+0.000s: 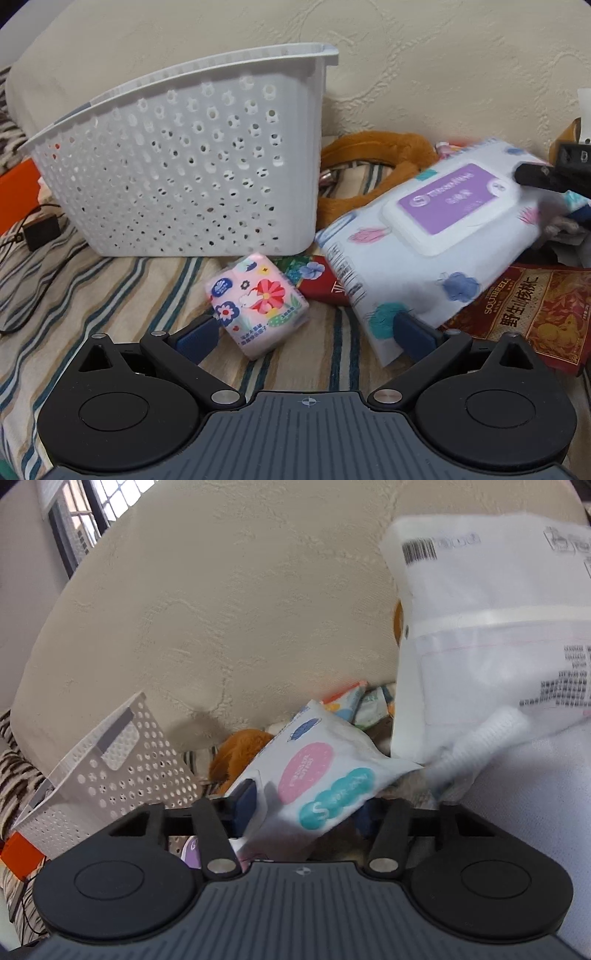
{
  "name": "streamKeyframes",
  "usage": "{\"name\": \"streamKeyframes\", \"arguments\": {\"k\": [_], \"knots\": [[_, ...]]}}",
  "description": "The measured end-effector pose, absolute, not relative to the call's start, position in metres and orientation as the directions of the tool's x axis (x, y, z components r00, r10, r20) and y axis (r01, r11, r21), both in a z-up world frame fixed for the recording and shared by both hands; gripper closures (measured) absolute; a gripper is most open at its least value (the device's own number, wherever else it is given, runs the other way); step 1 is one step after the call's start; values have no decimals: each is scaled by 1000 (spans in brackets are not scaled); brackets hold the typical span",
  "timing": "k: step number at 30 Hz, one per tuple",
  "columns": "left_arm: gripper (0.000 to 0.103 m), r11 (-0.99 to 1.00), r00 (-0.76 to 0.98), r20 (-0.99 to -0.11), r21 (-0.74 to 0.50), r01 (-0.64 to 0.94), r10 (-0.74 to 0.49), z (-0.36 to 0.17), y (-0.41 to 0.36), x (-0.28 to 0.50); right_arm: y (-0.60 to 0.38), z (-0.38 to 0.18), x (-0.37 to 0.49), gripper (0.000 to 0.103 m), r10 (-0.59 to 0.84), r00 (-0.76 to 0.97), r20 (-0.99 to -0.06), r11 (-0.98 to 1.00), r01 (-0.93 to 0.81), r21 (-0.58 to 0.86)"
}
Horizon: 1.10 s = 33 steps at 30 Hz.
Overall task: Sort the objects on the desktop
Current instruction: 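Lower the open right gripper onto the edge of the wet-wipes pack, then close the right gripper on the wet-wipes pack edge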
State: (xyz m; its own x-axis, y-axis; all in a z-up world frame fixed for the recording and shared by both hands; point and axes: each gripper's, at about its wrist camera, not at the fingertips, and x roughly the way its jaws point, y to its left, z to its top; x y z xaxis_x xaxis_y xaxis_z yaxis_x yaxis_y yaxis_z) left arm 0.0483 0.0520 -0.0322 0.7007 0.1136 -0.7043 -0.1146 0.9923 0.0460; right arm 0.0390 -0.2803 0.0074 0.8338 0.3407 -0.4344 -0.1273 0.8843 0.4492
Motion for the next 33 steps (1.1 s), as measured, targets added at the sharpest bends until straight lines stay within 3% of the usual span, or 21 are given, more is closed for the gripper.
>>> {"name": "streamKeyframes", "arguments": {"k": [13, 15, 16, 17, 19, 22, 24, 26, 29, 33], "knots": [[0, 989, 681, -721, 34, -147, 126, -41, 57, 51, -257, 1, 56, 67, 363, 801, -476, 861, -93, 500], [0, 989, 682, -721, 36, -141, 123, -42, 56, 51, -258, -1, 55, 51, 367, 812, -453, 841, -82, 535], [0, 990, 681, -723, 36, -137, 120, -42, 55, 51, -258, -5, 54, 19, 382, 816, -435, 825, -89, 557], [0, 990, 678, -726, 37, -133, 118, -43, 54, 52, -256, -8, 53, 3, 409, 815, -411, 808, -114, 578], [0, 990, 680, -723, 39, -132, 119, -45, 55, 55, -245, -10, 49, 0, 415, 815, -405, 825, -150, 545], [0, 991, 678, -726, 35, -130, 115, -44, 55, 56, -227, -13, 54, 1, 375, 790, -485, 882, -143, 449], [0, 991, 678, -726, 30, -129, 111, -44, 56, 55, -227, -16, 57, 11, 351, 790, -502, 888, -110, 447], [0, 991, 678, -728, 26, -128, 106, -45, 57, 53, -239, -17, 60, 33, 350, 786, -510, 859, -52, 509], [0, 992, 681, -726, 18, -129, 102, -46, 56, 54, -252, -16, 69, 43, 406, 762, -504, 796, -24, 605], [0, 991, 682, -722, 36, -128, 115, -44, 55, 53, -250, -16, 70, 53, 432, 755, -494, 777, -34, 628]]}}
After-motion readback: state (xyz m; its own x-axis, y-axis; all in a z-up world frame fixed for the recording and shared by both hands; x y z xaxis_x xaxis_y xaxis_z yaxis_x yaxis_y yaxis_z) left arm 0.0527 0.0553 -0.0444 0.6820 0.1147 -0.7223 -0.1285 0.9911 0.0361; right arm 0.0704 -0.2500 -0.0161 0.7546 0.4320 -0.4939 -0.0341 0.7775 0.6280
